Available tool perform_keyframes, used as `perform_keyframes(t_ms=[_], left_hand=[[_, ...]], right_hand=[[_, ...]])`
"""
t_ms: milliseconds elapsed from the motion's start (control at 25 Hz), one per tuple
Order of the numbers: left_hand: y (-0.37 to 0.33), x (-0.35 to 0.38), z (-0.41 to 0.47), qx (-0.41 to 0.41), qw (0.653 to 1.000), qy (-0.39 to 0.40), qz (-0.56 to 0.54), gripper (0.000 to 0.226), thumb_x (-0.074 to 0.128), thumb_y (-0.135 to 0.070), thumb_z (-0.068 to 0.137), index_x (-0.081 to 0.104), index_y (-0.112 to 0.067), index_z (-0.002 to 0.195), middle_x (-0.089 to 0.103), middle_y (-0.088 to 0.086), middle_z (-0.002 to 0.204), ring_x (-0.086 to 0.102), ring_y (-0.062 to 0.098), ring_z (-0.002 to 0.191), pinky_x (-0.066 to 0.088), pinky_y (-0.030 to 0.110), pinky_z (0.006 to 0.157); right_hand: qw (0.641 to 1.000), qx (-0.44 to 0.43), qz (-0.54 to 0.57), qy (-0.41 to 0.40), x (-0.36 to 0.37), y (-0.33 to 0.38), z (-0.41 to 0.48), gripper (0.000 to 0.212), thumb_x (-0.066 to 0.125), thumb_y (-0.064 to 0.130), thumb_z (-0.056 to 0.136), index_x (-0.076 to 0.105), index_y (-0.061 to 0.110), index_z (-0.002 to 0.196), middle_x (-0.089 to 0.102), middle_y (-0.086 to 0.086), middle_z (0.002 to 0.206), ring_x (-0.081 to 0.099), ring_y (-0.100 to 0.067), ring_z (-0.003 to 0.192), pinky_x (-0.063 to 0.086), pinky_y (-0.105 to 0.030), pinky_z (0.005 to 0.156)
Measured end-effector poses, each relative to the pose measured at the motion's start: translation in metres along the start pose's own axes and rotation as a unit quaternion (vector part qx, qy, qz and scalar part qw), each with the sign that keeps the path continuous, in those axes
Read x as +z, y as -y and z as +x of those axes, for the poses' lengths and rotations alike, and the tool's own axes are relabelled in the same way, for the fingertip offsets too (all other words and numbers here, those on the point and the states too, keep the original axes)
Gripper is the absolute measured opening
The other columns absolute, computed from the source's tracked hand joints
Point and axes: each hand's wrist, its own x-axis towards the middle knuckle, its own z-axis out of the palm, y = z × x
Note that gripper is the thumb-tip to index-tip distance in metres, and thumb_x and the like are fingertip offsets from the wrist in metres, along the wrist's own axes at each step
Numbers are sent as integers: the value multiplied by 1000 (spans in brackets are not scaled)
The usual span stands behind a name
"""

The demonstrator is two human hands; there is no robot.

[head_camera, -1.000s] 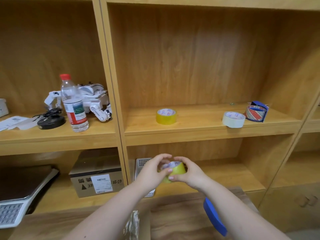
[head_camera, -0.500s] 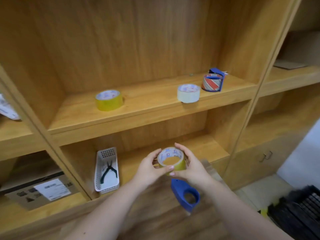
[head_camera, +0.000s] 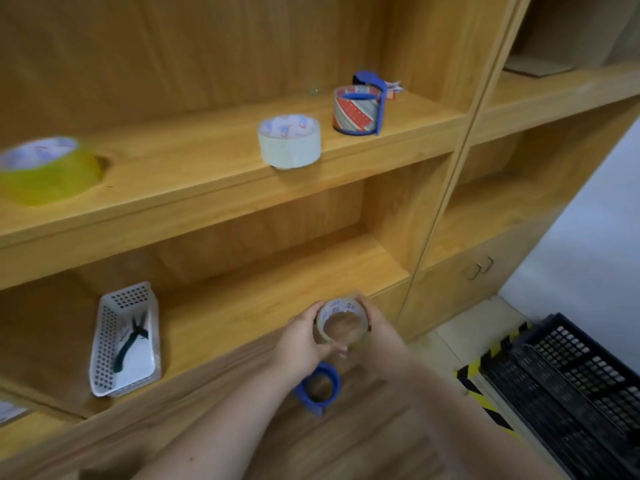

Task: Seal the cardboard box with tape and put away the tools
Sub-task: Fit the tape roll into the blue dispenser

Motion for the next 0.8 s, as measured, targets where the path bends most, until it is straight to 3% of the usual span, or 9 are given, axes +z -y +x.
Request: perform_keyframes(t_ms=[80, 120, 200, 280, 440, 600, 800], left_hand=[[4, 23, 16, -9, 999, 16, 27, 99, 83, -48, 60, 33, -31, 144, 55, -7, 135, 48, 19, 126, 45, 39, 101], [8, 35, 25, -14, 999, 29, 35, 99, 83, -48, 61, 32, -31, 144, 54, -6, 137, 46, 20, 127, 45, 39, 102], [16, 54, 40, -29, 997, 56, 37, 99, 83, -43, 66, 28, -29, 147, 50, -5, 141, 44, 21, 130, 41, 33, 103], [26, 70, 54, -39, 996, 76, 39, 99, 83, -38, 68, 27, -26, 148, 43, -2, 145, 41, 20, 133, 37, 30, 104], [44, 95, 77, -44, 991, 99, 77, 99, 82, -38, 69, 26, -20, 149, 36, 3, 148, 34, 22, 136, 31, 31, 108], [57, 110, 93, -59, 983, 133, 111, 104, 82, -39, 69, 21, -20, 151, 32, 3, 152, 33, 22, 138, 32, 37, 112], [66, 117, 97, -46, 982, 133, 126, 104, 81, -39, 69, 20, -19, 151, 29, 4, 154, 29, 22, 140, 29, 36, 114]], right_hand=[[999, 27, -23, -12, -1, -24, 9, 76, 80, 21, 67, 33, 41, 123, 52, 20, 110, 56, -3, 103, 44, -7, 77], [998, 45, -30, -16, 1, -39, 13, 76, 80, 20, 68, 33, 34, 126, 50, 17, 111, 55, -5, 105, 44, -9, 78], [996, 72, -54, -27, 6, -61, 20, 90, 79, 25, 68, 25, 23, 141, 39, 2, 134, 46, -17, 121, 45, -23, 93], [993, 92, -66, -31, 13, -82, 28, 97, 79, 26, 70, 18, 23, 145, 23, -4, 145, 41, -22, 126, 40, -24, 94], [990, 120, -67, -24, 25, -113, 44, 97, 76, 20, 74, 13, 21, 147, 17, -3, 147, 37, -20, 129, 36, -20, 92], [987, 128, -88, -41, 37, -132, 50, 98, 78, 22, 73, 15, 20, 147, 21, -2, 147, 34, -21, 133, 38, -30, 105], [986, 129, -90, -47, 44, -146, 50, 99, 77, 25, 74, 12, 20, 148, 21, -5, 148, 32, -22, 133, 35, -31, 106]])
